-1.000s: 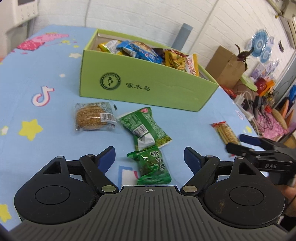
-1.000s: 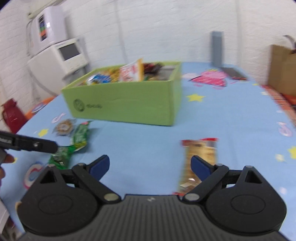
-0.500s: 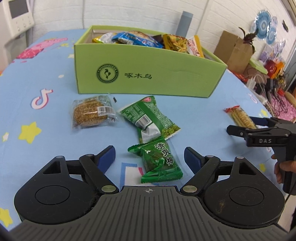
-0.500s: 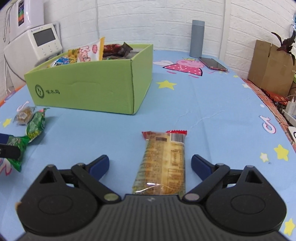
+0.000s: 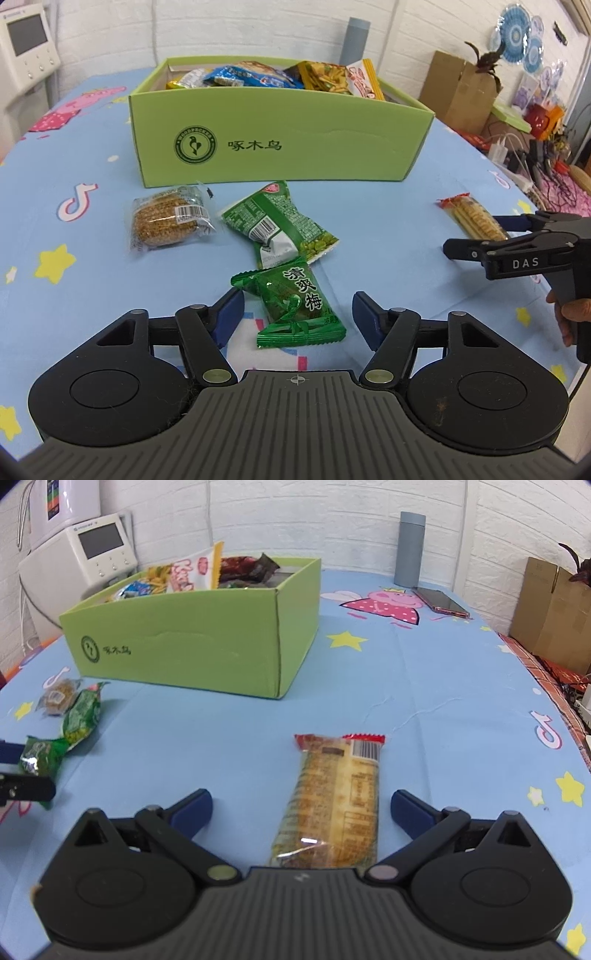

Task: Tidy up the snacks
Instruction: 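Grasp the green pea bag with the left gripper while the right gripper grasps the clear bread pack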

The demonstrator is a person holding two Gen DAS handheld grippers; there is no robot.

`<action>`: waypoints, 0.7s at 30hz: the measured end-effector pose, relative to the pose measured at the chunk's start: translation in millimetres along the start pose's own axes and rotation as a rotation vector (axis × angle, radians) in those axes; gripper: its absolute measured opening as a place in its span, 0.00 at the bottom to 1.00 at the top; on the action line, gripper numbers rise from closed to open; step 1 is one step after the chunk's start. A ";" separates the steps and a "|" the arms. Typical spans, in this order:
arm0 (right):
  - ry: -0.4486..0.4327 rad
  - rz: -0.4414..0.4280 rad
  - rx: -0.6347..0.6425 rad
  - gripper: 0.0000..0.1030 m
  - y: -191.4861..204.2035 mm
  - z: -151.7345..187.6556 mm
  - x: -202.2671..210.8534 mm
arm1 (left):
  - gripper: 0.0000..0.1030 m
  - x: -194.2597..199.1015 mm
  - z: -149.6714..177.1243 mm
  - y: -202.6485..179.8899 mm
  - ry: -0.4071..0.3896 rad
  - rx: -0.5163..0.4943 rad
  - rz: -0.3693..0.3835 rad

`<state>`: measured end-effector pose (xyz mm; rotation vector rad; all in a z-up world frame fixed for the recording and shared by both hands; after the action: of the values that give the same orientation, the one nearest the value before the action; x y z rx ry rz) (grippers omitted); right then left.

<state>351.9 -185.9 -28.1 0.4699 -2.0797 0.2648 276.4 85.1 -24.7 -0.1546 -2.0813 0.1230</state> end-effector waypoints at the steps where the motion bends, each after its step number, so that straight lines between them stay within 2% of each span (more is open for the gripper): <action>1: -0.003 -0.002 -0.001 0.99 0.3 1.5 0.5 | 0.44 0.0 0.1 -0.9 -0.002 -0.002 -0.012; 3: -0.017 0.001 -0.011 0.98 0.5 5.9 2.0 | 0.34 -0.4 1.4 -2.9 -0.009 -0.016 -0.050; 4: -0.025 0.001 -0.012 0.98 0.3 8.2 2.8 | 0.25 -0.5 2.5 -4.1 -0.014 -0.029 -0.072; 6: -0.031 0.005 -0.020 0.93 0.4 12.1 6.2 | 0.22 0.6 4.0 -3.8 -0.012 -0.046 -0.080; 7: -0.034 0.004 -0.022 0.88 1.1 14.4 8.6 | 0.19 2.4 4.6 -2.5 -0.006 -0.043 -0.075; 9: -0.045 -0.016 -0.021 0.65 2.3 18.7 17.2 | 0.18 7.4 6.9 3.0 0.006 -0.022 -0.038; 11: -0.040 -0.049 -0.035 0.59 4.4 24.5 25.2 | 0.17 11.3 11.1 9.1 0.017 0.006 0.012; 14: -0.036 -0.051 -0.016 0.60 14.6 31.5 30.4 | 0.17 14.9 16.4 10.5 0.017 0.009 0.010; 18: -0.012 -0.026 -0.012 0.73 14.7 18.5 22.4 | 0.18 15.7 17.1 12.2 0.023 0.019 0.016; 21: 0.001 -0.042 0.004 0.78 14.2 7.1 14.1 | 0.19 14.9 15.7 12.3 0.024 0.016 0.018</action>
<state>333.6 -178.9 -19.9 0.5150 -2.0661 0.2444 256.2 99.3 -21.6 -0.1647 -2.0548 0.1477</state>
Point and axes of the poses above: each gripper's, at about its wrist camera, not at the fingertips, and x roughly against the way its jaws point, y to its left, z to its underside, the point moved 1 cm from there along -x, roughly the way its jaws point, and after that the axes turned 14 degrees about y, right-handed, at the moved point
